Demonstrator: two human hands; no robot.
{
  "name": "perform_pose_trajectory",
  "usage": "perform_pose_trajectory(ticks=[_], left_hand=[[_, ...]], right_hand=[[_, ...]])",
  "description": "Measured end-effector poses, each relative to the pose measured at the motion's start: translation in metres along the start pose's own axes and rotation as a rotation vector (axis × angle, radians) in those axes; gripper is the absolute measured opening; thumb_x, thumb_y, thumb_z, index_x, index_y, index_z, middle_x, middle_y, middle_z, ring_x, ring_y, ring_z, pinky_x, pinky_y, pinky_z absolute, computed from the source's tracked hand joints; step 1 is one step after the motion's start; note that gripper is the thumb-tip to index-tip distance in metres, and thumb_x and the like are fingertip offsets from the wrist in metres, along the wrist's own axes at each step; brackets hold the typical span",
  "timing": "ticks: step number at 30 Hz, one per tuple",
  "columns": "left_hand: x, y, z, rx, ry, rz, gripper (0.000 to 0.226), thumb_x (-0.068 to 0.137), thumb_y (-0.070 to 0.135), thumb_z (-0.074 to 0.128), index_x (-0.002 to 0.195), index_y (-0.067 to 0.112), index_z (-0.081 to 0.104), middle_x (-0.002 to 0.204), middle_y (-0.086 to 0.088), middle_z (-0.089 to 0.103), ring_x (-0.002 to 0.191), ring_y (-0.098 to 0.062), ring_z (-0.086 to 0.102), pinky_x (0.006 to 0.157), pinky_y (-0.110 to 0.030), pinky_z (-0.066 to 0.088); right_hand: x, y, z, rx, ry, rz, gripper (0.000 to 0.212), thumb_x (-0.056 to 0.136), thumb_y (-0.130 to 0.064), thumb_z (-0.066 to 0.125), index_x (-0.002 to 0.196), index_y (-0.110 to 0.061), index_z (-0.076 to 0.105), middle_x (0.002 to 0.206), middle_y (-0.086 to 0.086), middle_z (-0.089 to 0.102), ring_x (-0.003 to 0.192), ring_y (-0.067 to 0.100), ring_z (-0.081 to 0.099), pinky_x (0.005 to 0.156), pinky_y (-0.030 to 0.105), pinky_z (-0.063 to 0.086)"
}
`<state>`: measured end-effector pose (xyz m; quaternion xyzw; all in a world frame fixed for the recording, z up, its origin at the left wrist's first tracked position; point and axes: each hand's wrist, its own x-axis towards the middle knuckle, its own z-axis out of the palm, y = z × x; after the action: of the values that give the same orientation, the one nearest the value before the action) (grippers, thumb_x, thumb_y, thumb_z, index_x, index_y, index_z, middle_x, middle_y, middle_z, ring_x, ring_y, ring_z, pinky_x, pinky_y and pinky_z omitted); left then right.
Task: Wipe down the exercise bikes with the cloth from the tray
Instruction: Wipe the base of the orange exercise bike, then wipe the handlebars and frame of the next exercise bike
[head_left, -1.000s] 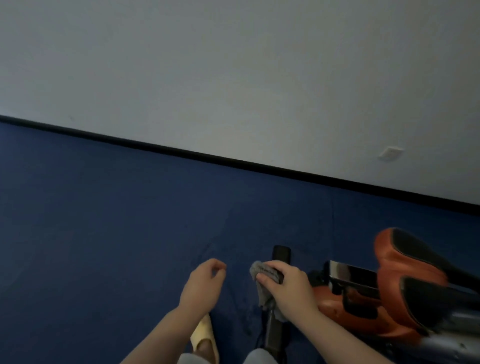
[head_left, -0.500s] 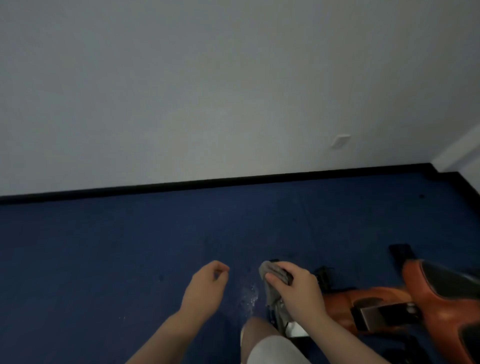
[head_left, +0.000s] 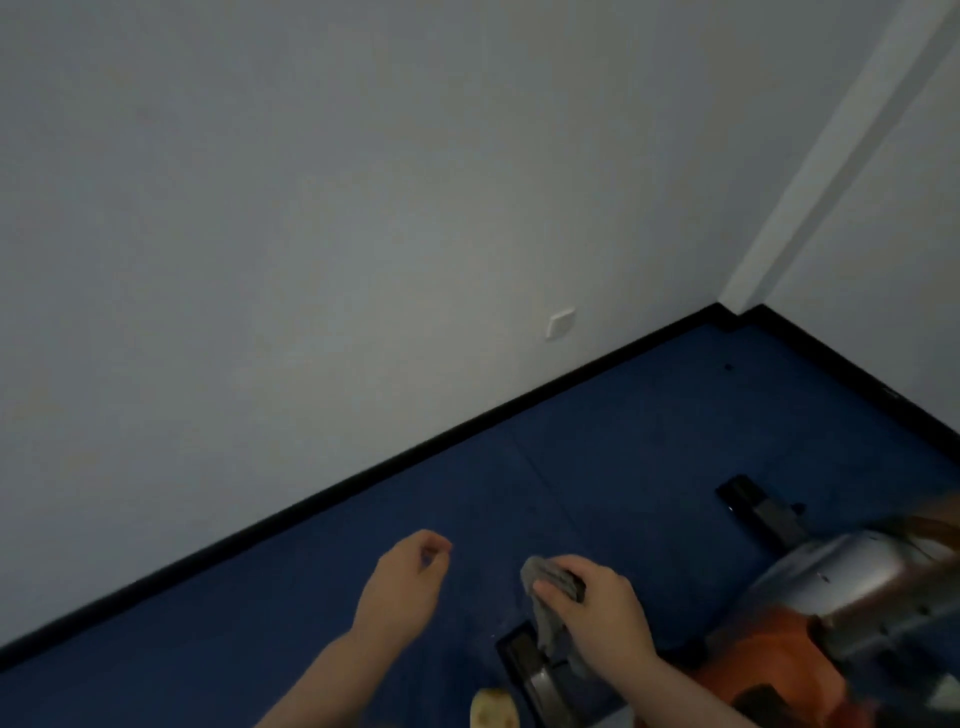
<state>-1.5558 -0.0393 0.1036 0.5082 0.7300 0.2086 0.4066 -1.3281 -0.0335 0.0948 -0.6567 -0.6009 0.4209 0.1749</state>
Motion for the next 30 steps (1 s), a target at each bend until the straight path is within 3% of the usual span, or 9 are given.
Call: perform_pose_trajectory(ticks=[6,9,12,16,19,25,30], left_hand=[[0.081,0.040,-0.004,0.015,-0.137,0.053,0.013,0.094,0.026,0.051,0.095,0.035,0.061,0.103,0.015,0.064,0.098,-0.002,0.059,0.086,-0.024,0.047],[0.138,0.063,-0.012,0.059,-0.218,0.123,0.013,0.093,0.022,0.053,0.095,0.031,0.062,0.103,0.011,0.066,0.095,-0.004,0.061,0.087,-0.026,0.049],[0.194,0.094,-0.023,0.088,-0.305,0.214,0.014,0.090,0.016,0.055,0.094,0.026,0.065,0.100,0.005,0.069,0.096,-0.010,0.064,0.090,-0.034,0.050],[0.263,0.147,-0.029,0.119,-0.362,0.348,0.015,0.090,0.016,0.056,0.090,0.027,0.066,0.096,0.007,0.070,0.093,-0.011,0.065,0.088,-0.033,0.051],[0.294,0.185,-0.010,0.119,-0.454,0.412,0.014,0.091,0.014,0.056,0.093,0.023,0.068,0.098,0.005,0.070,0.094,-0.012,0.064,0.087,-0.030,0.049],[0.302,0.248,0.050,0.126,-0.697,0.541,0.020,0.091,0.017,0.058,0.084,0.035,0.064,0.095,0.011,0.069,0.094,-0.002,0.063,0.084,-0.024,0.049],[0.317,0.308,0.109,0.187,-0.795,0.642,0.015,0.090,0.020,0.059,0.086,0.033,0.065,0.093,0.012,0.070,0.090,0.001,0.063,0.081,-0.022,0.050]], right_hand=[[0.060,-0.024,-0.018,0.129,0.122,0.075,0.006,0.080,-0.041,0.070,0.086,-0.041,0.069,0.080,-0.018,0.071,0.077,-0.003,0.064,0.071,0.024,0.054],[0.095,-0.036,-0.029,0.164,0.269,0.100,0.008,0.078,-0.039,0.073,0.078,-0.044,0.067,0.077,-0.026,0.069,0.074,-0.009,0.062,0.063,0.013,0.048],[0.123,-0.043,-0.045,0.248,0.443,0.198,0.005,0.078,-0.040,0.073,0.081,-0.041,0.069,0.077,-0.026,0.069,0.074,-0.009,0.062,0.061,0.011,0.046],[0.153,-0.054,-0.067,0.332,0.666,0.263,0.011,0.077,-0.038,0.075,0.078,-0.044,0.066,0.079,-0.032,0.067,0.076,-0.013,0.061,0.060,0.005,0.044],[0.161,-0.050,-0.084,0.382,0.811,0.319,0.014,0.078,-0.031,0.076,0.079,-0.043,0.067,0.079,-0.030,0.068,0.075,-0.011,0.062,0.062,0.006,0.044],[0.150,-0.028,-0.137,0.433,1.093,0.448,0.016,0.078,-0.033,0.076,0.075,-0.045,0.066,0.073,-0.028,0.069,0.075,-0.012,0.062,0.065,0.015,0.047],[0.158,0.004,-0.191,0.515,1.282,0.465,0.015,0.080,-0.029,0.074,0.079,-0.042,0.067,0.075,-0.023,0.070,0.077,-0.009,0.063,0.060,0.007,0.044]])
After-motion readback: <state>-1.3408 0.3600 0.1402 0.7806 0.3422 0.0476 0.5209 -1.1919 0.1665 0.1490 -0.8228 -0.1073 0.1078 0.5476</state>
